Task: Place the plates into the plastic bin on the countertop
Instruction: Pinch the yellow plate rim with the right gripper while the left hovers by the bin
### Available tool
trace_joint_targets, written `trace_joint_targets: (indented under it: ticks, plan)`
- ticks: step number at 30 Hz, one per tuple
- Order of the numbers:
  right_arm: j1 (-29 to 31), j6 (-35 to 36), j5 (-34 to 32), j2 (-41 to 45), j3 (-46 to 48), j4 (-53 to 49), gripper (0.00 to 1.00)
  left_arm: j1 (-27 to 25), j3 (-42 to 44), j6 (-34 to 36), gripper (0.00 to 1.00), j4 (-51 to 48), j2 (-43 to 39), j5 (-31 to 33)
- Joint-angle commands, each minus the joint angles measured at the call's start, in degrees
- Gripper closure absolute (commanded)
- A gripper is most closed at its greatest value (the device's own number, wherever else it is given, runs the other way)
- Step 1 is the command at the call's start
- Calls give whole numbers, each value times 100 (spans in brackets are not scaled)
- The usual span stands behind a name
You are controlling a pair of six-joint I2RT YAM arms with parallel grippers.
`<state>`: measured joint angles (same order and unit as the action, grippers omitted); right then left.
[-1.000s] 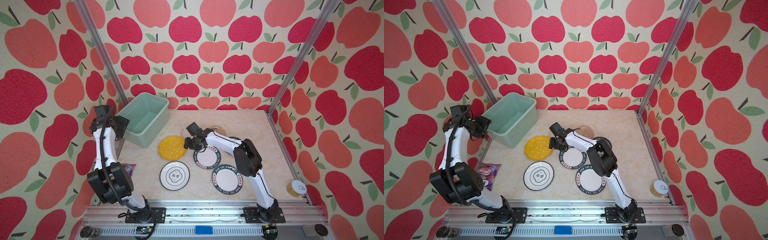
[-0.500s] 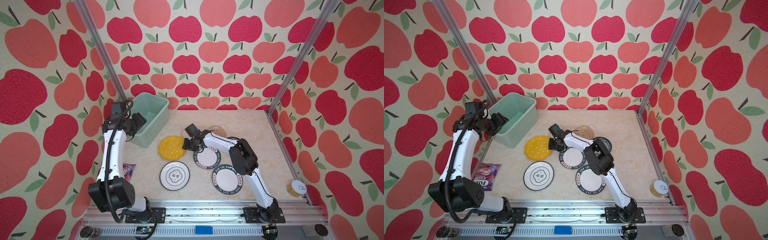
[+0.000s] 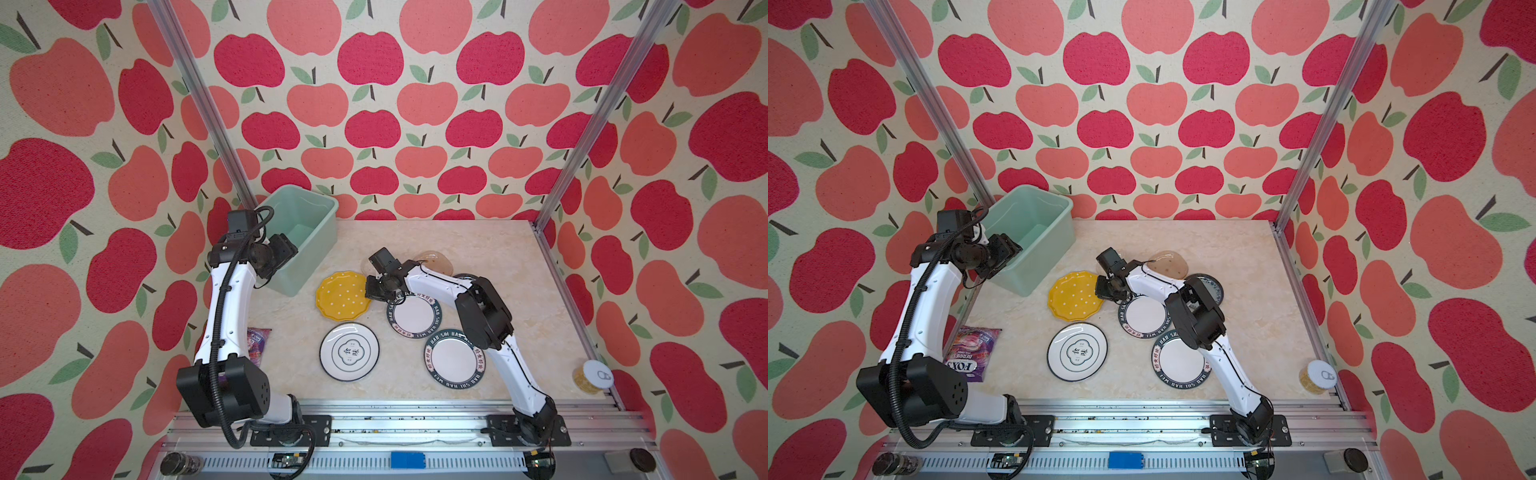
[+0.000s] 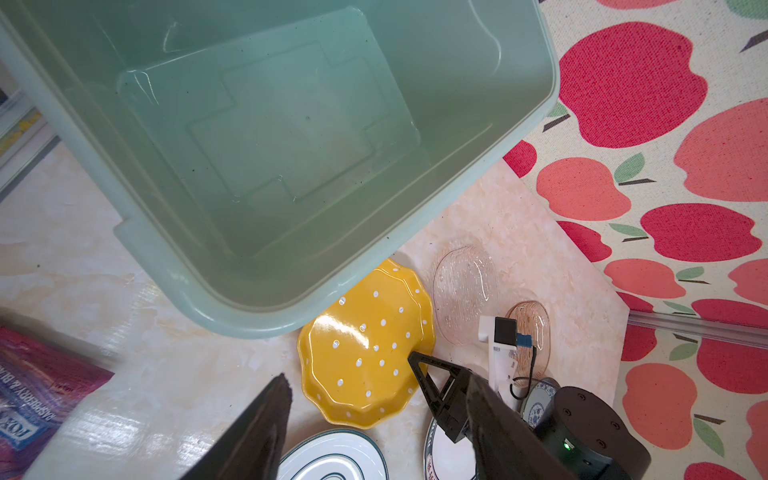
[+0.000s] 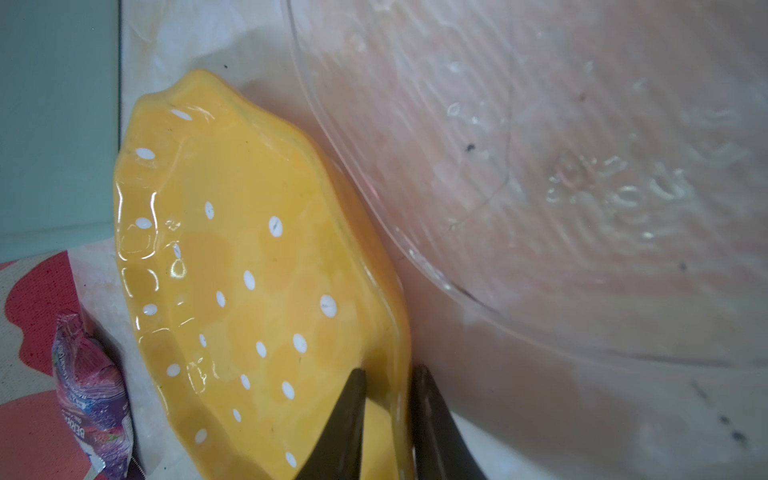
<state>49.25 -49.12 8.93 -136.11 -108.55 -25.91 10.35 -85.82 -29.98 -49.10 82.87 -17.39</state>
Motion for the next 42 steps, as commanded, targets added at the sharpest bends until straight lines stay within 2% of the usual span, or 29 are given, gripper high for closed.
trace_joint_targets:
  ticks: [1, 7, 12, 26, 34, 36, 37, 42]
  plan:
    - [-4, 17, 4, -346, -3, -204, 83, -18, -15, 163, 30, -51, -118, 44]
    - [-3, 43, -18, -259, -17, -186, 90, -9, 2, 211, 30, 29, -129, 40]
    - [-4, 50, -1, -137, -26, -152, 100, -8, 78, 223, 30, 83, -153, 34]
    - [5, 69, 74, 398, -60, 94, 100, -37, 473, 278, 27, 446, -586, -186]
    - [5, 96, 83, 674, -146, 80, 100, -44, 542, 428, 24, 420, -624, -21]
    - [5, 88, 75, 738, -182, 64, 100, -73, 542, 582, 22, 445, -639, 38]
    - [5, 87, 76, 763, -201, 60, 100, -94, 535, 667, 15, 432, -640, 110]
    - [5, 104, 65, 913, -254, 42, 100, -232, 363, 1265, 10, 368, -619, 378]
